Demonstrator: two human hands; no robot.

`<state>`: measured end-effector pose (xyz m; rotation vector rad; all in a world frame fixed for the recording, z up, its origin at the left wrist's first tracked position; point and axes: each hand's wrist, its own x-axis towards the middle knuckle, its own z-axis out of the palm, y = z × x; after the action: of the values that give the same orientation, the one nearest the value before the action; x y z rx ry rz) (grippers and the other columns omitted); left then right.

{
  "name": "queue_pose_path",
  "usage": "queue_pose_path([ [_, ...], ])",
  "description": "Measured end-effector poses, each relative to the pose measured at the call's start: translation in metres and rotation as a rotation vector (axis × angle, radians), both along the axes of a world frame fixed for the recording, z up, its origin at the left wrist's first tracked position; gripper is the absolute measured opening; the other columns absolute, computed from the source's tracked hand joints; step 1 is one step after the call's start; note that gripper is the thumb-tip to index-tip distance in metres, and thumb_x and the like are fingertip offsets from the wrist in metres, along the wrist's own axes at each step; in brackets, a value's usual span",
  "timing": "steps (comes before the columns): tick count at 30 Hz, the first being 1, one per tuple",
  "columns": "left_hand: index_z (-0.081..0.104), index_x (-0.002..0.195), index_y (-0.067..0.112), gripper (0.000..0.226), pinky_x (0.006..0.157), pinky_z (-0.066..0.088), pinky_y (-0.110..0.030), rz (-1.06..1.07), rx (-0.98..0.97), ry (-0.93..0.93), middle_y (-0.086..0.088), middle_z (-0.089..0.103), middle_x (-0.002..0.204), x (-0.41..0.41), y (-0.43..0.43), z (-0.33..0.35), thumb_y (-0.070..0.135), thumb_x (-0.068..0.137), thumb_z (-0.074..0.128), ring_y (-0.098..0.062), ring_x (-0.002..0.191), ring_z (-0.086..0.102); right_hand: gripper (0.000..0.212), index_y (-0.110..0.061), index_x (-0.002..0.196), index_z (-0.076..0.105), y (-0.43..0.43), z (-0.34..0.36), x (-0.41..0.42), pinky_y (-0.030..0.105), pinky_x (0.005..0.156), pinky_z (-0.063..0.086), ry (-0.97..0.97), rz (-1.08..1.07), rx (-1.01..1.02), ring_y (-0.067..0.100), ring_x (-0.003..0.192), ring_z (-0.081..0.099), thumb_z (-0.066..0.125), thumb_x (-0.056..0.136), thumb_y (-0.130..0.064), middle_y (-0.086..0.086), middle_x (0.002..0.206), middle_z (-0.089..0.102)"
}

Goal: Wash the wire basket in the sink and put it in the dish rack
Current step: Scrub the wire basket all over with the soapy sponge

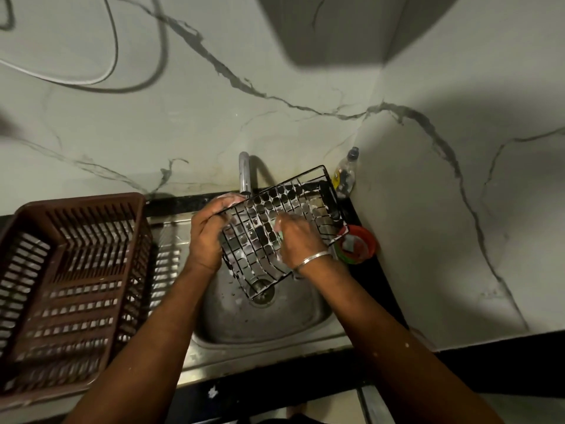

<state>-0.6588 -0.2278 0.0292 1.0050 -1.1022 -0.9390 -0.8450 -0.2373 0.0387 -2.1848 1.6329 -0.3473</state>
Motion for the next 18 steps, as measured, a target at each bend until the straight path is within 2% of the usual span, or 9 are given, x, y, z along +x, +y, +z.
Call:
queue_pose_path([
  [2, 0.068, 0.127, -0.007, 0.048, 0.097, 0.057, -0.036, 0.004, -0.053, -0.02, -0.023, 0.07, 0.129, -0.002, 0.0, 0.002, 0.001, 0.085, 0.045, -0.037, 0.122, 0.064, 0.046, -0.016, 0.116, 0.062, 0.009, -0.001, 0.007, 0.032, 0.082, 0.055, 0.038, 0.041, 0.059, 0.02, 0.096, 0.062, 0.072, 0.081, 0.011, 0.006, 0.108, 0.067],
  [4, 0.07, 0.124, -0.004, 0.047, 0.105, 0.053, -0.047, -0.017, -0.118, -0.083, -0.021, 0.071, 0.126, -0.002, -0.001, 0.003, 0.003, 0.084, 0.047, -0.035, 0.124, 0.064, 0.041, -0.019, 0.114, 0.064, 0.014, -0.001, 0.009, 0.027, 0.082, 0.048, 0.016, 0.129, 0.165, 0.016, 0.099, 0.057, 0.071, 0.084, 0.007, 0.003, 0.113, 0.065],
  [7, 0.072, 0.122, -0.005, 0.044, 0.11, 0.051, -0.052, -0.054, -0.162, -0.198, -0.019, 0.072, 0.126, -0.001, 0.0, 0.001, -0.001, 0.085, 0.048, -0.035, 0.126, 0.064, 0.036, -0.028, 0.105, 0.06, 0.012, -0.002, -0.001, 0.029, 0.082, 0.054, -0.067, 0.163, 0.26, 0.017, 0.103, 0.059, 0.071, 0.086, 0.0, -0.004, 0.114, 0.061],
  [11, 0.073, 0.121, -0.004, 0.046, 0.112, 0.05, -0.049, -0.051, -0.176, -0.215, -0.018, 0.073, 0.126, -0.002, -0.002, -0.001, -0.01, 0.084, 0.047, -0.036, 0.126, 0.064, 0.038, -0.015, 0.121, 0.062, 0.005, -0.001, -0.006, 0.037, 0.094, 0.053, 0.082, 0.104, 0.207, 0.03, 0.115, 0.059, 0.075, 0.085, -0.014, 0.01, 0.123, 0.061],
  [15, 0.073, 0.12, -0.002, 0.046, 0.111, 0.051, -0.05, -0.039, -0.196, -0.231, -0.014, 0.074, 0.124, -0.005, -0.003, -0.002, -0.009, 0.084, 0.046, -0.034, 0.125, 0.065, 0.031, -0.008, 0.12, 0.068, 0.013, -0.003, 0.006, 0.041, 0.093, 0.056, 0.2, 0.103, 0.096, 0.034, 0.11, 0.065, 0.072, 0.089, -0.004, 0.017, 0.117, 0.067],
  [18, 0.074, 0.12, 0.001, 0.046, 0.107, 0.052, -0.05, -0.053, -0.175, -0.226, -0.008, 0.075, 0.124, -0.007, 0.0, -0.005, -0.007, 0.085, 0.046, -0.031, 0.125, 0.065, 0.031, -0.007, 0.12, 0.068, 0.016, -0.009, 0.001, 0.041, 0.095, 0.056, 0.211, 0.178, 0.129, 0.034, 0.111, 0.065, 0.07, 0.09, -0.003, 0.017, 0.118, 0.067],
])
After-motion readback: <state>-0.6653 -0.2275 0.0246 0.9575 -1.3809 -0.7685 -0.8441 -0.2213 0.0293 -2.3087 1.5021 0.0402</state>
